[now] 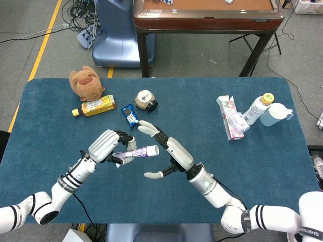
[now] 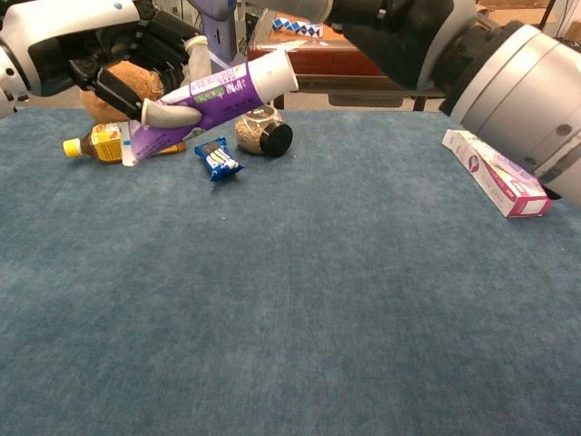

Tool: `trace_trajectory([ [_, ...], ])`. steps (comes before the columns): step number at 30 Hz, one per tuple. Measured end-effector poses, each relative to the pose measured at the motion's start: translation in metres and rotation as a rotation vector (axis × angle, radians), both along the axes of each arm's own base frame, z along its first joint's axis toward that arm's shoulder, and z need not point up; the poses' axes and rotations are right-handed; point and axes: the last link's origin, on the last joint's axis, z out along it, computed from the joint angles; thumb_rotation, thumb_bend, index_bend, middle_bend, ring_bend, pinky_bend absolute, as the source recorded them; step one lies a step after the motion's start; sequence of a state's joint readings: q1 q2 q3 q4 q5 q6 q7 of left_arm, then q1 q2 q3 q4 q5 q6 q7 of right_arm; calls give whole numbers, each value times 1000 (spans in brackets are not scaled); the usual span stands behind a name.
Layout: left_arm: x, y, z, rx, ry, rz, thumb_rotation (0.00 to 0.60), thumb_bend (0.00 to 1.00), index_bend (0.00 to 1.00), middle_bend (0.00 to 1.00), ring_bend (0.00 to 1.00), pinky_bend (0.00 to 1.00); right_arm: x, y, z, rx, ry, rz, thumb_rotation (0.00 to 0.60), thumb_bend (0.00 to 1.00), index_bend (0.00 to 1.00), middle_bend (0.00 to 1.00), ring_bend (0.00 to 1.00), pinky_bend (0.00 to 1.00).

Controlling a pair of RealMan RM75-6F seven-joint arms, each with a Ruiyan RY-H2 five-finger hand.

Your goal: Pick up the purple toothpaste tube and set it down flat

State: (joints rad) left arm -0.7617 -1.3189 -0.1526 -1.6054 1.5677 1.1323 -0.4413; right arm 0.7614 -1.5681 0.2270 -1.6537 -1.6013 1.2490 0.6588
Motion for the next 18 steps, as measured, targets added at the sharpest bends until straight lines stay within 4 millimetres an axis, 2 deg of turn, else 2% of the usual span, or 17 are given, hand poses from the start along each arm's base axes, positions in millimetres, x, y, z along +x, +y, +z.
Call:
trace_trajectory([
  [7, -12, 2, -4, -2, 73, 7, 600, 446, 563, 652, 511, 493, -15, -6, 18, -50, 26, -22, 476, 0, 0, 0, 0, 0],
  [18, -45, 8, -22, 41, 370, -30, 600, 446, 536, 619, 494, 493, -45, -17, 47, -160, 179, -64, 476, 0, 0, 0, 0, 0],
])
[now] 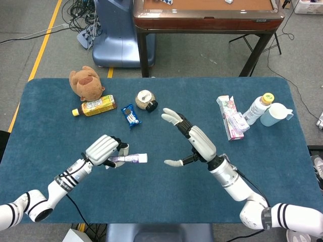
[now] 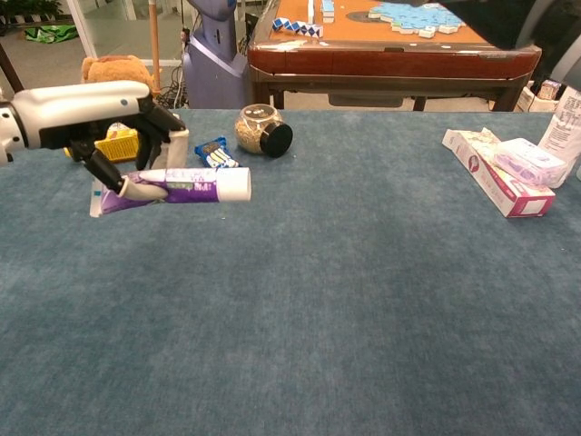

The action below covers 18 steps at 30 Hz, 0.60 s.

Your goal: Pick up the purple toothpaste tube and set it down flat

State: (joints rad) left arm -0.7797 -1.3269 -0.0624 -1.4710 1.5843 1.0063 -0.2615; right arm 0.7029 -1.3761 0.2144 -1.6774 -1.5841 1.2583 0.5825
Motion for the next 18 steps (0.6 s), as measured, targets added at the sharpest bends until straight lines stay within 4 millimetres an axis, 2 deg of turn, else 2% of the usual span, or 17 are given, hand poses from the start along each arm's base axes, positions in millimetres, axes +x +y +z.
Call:
trace_trajectory([
  [5, -16, 5, -15, 4, 111, 5, 600, 446, 524, 601, 493, 493, -18, -3, 12, -38, 73, -36, 476, 0, 0, 0, 0, 0],
  [13, -27, 10, -36, 3, 187, 20, 600, 441, 479, 556, 471, 485, -40, -4, 26, -64, 131, -86, 477, 0, 0, 0, 0, 0],
  [18, -37, 12, -42, 5, 251, 40, 600, 434, 321, 391, 350, 443, -49, -6, 30, -75, 165, -99, 476, 0, 0, 0, 0, 0],
])
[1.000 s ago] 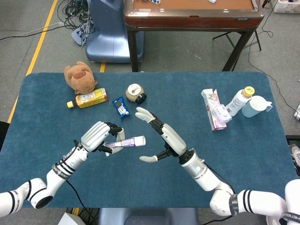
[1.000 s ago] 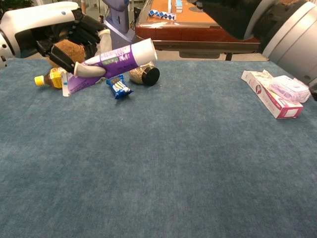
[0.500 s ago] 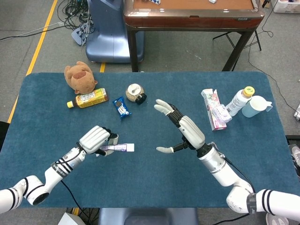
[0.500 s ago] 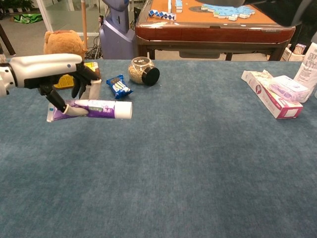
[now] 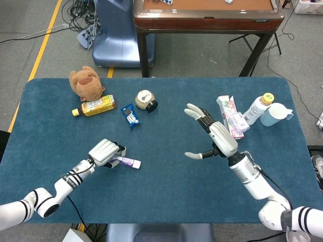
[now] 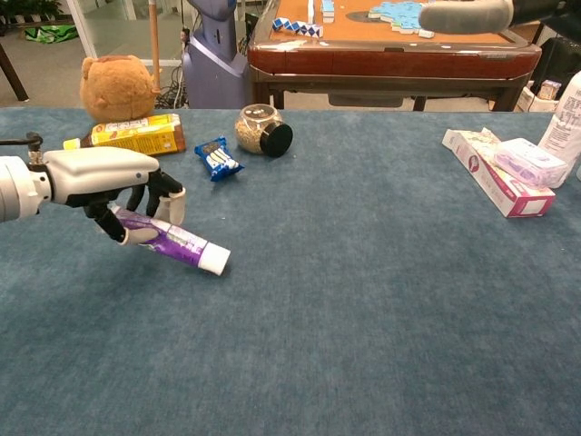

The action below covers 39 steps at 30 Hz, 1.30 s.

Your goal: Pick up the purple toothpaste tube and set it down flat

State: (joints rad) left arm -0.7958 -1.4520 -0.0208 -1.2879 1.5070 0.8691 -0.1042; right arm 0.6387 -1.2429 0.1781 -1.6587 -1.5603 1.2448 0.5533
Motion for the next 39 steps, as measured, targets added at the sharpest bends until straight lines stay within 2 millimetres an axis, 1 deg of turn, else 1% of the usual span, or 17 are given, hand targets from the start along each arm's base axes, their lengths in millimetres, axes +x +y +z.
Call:
trace_trajectory([
  [4, -7, 0, 1, 8, 20, 35, 600, 434, 250, 355, 302, 424, -9, -1, 4, -10, 37, -14, 475, 0, 0, 0, 0, 0],
  [7, -11, -1, 8, 22, 21, 59, 600, 433, 211, 328, 289, 415, -14, -2, 6, -23, 66, -22, 475, 0, 0, 0, 0, 0],
  [10, -16, -3, 18, 52, 10, 83, 600, 434, 203, 321, 287, 408, -20, -1, 9, -41, 107, -32, 476, 0, 0, 0, 0, 0],
  [14, -25, -9, 39, 118, -30, 137, 600, 434, 202, 321, 287, 407, -31, 1, 14, -78, 185, -55, 486, 6, 0, 0, 0, 0],
  [16, -31, -14, 48, 153, -44, 158, 600, 433, 202, 321, 287, 407, -37, 4, 17, -103, 233, -70, 508, 11, 0, 0, 0, 0],
  [18, -38, -20, 60, 201, -51, 180, 600, 433, 202, 321, 287, 407, -43, 7, 20, -127, 277, -87, 575, 12, 0, 0, 0, 0],
  [19, -41, -24, 64, 223, -51, 189, 600, 433, 202, 320, 287, 406, -47, 9, 21, -143, 309, -100, 593, 12, 0, 0, 0, 0],
  [21, -51, -32, 75, 276, -46, 212, 600, 434, 202, 320, 287, 401, -56, 14, 24, -165, 359, -125, 600, 13, 0, 0, 0, 0],
  [25, -71, -51, 94, 375, -31, 266, 600, 420, 204, 318, 287, 390, -82, 32, 31, -205, 464, -216, 600, 35, 0, 0, 0, 0],
  [26, -77, -57, 99, 403, -27, 284, 600, 419, 205, 318, 287, 388, -82, 32, 31, -205, 464, -216, 600, 41, 0, 0, 0, 0],
  [30, -92, -78, 113, 476, -21, 330, 600, 418, 218, 314, 287, 385, -102, 49, 38, -240, 501, -287, 600, 52, 0, 0, 0, 0],
  [34, -99, -97, 123, 531, -38, 341, 600, 418, 231, 311, 287, 383, -127, 75, 48, -305, 532, -379, 600, 53, 0, 0, 0, 0],
  [39, -99, -120, 129, 570, -51, 324, 600, 418, 242, 311, 287, 381, -146, 102, 56, -352, 548, -466, 600, 52, 0, 0, 0, 0],
])
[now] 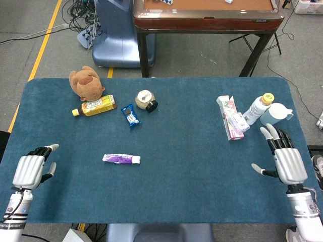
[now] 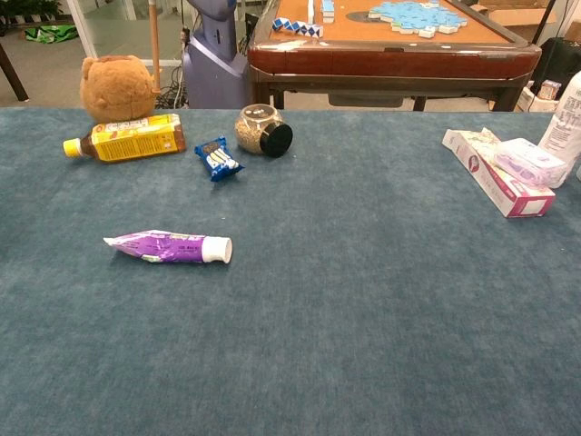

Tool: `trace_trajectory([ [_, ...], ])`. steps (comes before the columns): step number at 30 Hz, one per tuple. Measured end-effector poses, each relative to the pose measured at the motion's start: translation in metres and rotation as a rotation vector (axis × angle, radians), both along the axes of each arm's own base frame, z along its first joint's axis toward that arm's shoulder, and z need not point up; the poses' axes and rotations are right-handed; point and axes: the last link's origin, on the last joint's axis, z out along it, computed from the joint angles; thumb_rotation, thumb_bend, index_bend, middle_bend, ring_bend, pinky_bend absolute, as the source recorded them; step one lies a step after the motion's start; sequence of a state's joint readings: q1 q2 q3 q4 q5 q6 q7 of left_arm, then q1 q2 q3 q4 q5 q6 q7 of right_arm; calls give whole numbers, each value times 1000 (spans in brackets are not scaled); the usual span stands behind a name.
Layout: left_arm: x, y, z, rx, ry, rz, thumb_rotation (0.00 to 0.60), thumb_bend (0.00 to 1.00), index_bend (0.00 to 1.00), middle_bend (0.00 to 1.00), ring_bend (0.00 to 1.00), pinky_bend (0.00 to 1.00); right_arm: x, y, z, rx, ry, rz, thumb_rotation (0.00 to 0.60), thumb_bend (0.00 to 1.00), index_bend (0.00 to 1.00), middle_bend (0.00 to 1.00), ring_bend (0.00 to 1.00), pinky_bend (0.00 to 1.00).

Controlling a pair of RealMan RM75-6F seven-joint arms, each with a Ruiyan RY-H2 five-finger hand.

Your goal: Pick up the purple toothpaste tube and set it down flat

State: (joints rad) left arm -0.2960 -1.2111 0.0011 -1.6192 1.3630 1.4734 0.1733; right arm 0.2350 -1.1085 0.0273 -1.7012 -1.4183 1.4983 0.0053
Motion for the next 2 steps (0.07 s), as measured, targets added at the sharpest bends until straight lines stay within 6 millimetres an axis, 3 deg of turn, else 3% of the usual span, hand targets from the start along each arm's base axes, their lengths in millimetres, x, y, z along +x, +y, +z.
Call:
trace_trajectory([
  [2, 1, -8, 0, 6, 6, -4, 600, 418, 249, 311, 287, 380, -6, 10, 1, -14, 5, -30, 600, 53, 0, 0, 0, 0],
])
